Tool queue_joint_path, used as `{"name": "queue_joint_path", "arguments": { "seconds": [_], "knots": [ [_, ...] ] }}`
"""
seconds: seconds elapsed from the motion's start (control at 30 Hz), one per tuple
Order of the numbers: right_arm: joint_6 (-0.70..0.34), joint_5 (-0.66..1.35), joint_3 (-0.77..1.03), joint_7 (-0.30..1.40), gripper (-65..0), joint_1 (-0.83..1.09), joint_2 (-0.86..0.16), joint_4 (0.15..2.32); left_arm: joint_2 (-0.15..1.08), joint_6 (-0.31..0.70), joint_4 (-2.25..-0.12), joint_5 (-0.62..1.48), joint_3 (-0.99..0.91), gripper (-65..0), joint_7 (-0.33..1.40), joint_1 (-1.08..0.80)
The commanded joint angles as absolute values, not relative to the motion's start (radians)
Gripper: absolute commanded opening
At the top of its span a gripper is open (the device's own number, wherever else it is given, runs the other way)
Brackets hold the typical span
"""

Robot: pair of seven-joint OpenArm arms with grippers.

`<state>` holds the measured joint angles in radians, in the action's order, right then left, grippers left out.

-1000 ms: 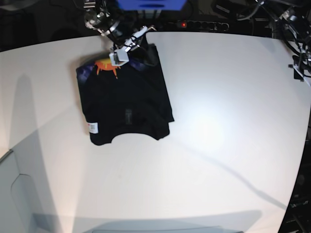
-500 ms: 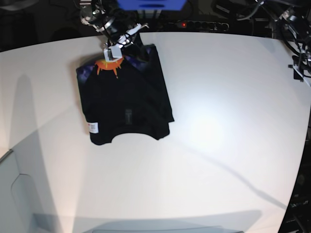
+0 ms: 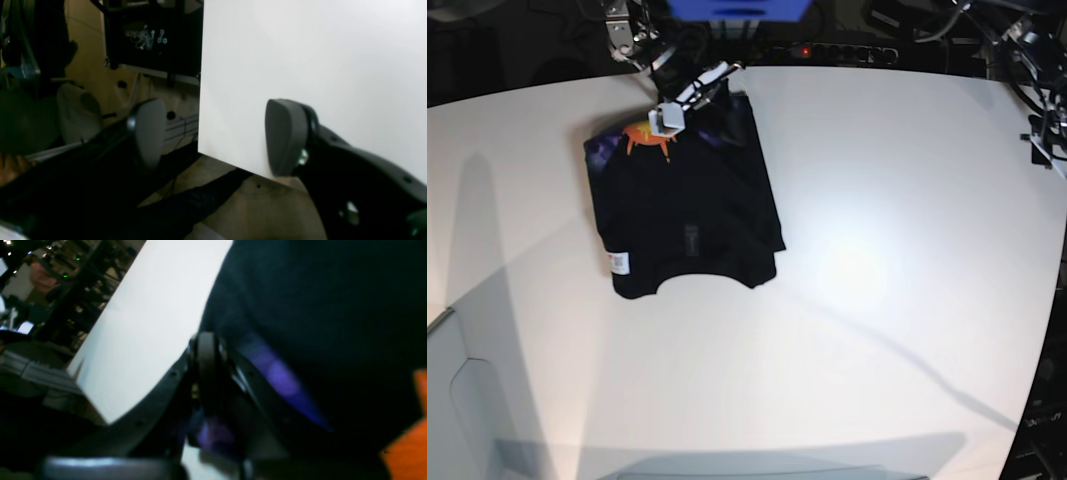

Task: Fold the T-shirt properly
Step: 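Grasp the printed edge with the right gripper and pull it square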

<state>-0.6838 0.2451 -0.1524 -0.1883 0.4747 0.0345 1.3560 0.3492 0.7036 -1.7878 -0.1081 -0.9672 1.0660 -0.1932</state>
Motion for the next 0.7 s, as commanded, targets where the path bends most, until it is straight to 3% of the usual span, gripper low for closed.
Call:
{"name": "queue_joint_path", "arguments": {
  "seconds": [0.0,0.27,0.67],
  "knots": [
    [-0.698,0.255,-0.171,-0.12,-65.0,0.493,0.044,1.339,0.374,0.698,-1.807,-0.114,-0.974,-20.0,1.058,-0.191],
    [-0.698,0.255,-0.171,-0.12,-65.0,0.501,0.042,1.366,0.374,0.698,-1.807,-0.108,-1.021,-20.0,1.058,-0.193],
    [-0.698,0.255,-0.073,-0.117,-65.0,0.622,0.008,1.707,0.364,0.698,-1.807,-0.108,-1.018,-20.0,1.058,-0.193]
  ]
}}
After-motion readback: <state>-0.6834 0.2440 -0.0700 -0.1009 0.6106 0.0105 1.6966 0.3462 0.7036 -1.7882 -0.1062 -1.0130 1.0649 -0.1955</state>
